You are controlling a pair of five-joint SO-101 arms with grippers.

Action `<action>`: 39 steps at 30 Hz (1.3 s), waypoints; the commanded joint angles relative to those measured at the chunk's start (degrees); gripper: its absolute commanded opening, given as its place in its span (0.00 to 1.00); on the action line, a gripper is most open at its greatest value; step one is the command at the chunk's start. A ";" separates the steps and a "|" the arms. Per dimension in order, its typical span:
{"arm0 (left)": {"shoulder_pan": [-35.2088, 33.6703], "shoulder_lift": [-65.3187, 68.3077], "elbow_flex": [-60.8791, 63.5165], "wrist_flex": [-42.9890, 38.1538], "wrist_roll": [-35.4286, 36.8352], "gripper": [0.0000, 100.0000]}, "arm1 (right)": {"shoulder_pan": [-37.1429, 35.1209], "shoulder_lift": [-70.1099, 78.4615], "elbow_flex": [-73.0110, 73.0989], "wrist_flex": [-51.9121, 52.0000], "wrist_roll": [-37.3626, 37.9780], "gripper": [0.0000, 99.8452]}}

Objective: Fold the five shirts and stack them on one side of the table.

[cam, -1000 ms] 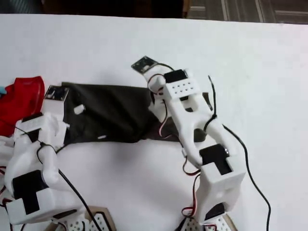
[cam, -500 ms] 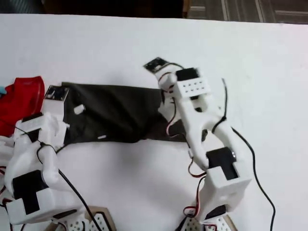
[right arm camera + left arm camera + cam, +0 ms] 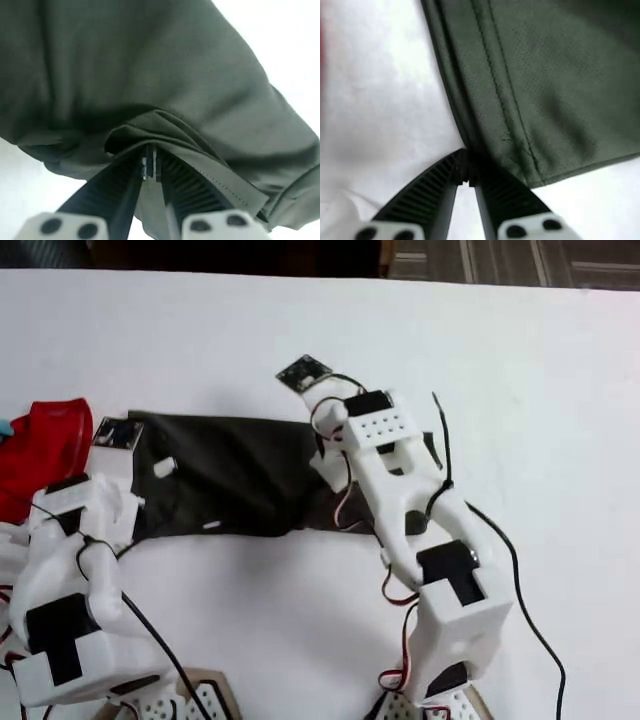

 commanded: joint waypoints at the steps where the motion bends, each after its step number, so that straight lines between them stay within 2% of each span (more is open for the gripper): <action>1: 1.14 -1.05 0.22 -1.05 0.53 0.03 | 0.04 -0.92 -0.44 -0.57 0.09 0.02; 5: 1.14 -1.67 -1.10 -0.26 0.53 0.03 | 3.03 -5.05 -2.81 3.82 0.09 0.02; 14: 2.90 -16.18 -15.52 20.31 3.34 0.03 | 9.36 -17.63 -2.64 9.36 0.44 0.02; 16: 2.81 -17.76 -17.45 21.10 3.43 0.03 | 10.59 -19.47 -2.64 11.38 0.53 0.02; 18: 2.73 -17.67 -17.45 18.81 4.22 0.08 | 11.74 -21.14 -2.64 13.49 0.53 0.02; 22: 2.90 -10.99 -17.27 13.36 10.20 0.26 | 14.29 -25.54 -2.64 17.63 0.53 0.02; 27: 2.73 5.01 -25.10 13.10 14.77 0.24 | 16.40 -33.10 -2.64 21.58 0.62 0.02; 31: 2.64 16.09 -35.47 17.76 18.29 0.24 | 16.66 -38.55 -2.55 25.01 2.90 0.02; 36: 2.64 24.79 -46.11 22.42 20.31 0.23 | 16.75 -42.77 -2.46 27.82 4.66 0.02; 39: 2.64 28.66 -48.92 22.42 20.40 0.23 | 16.75 -44.53 -0.79 28.09 4.66 0.02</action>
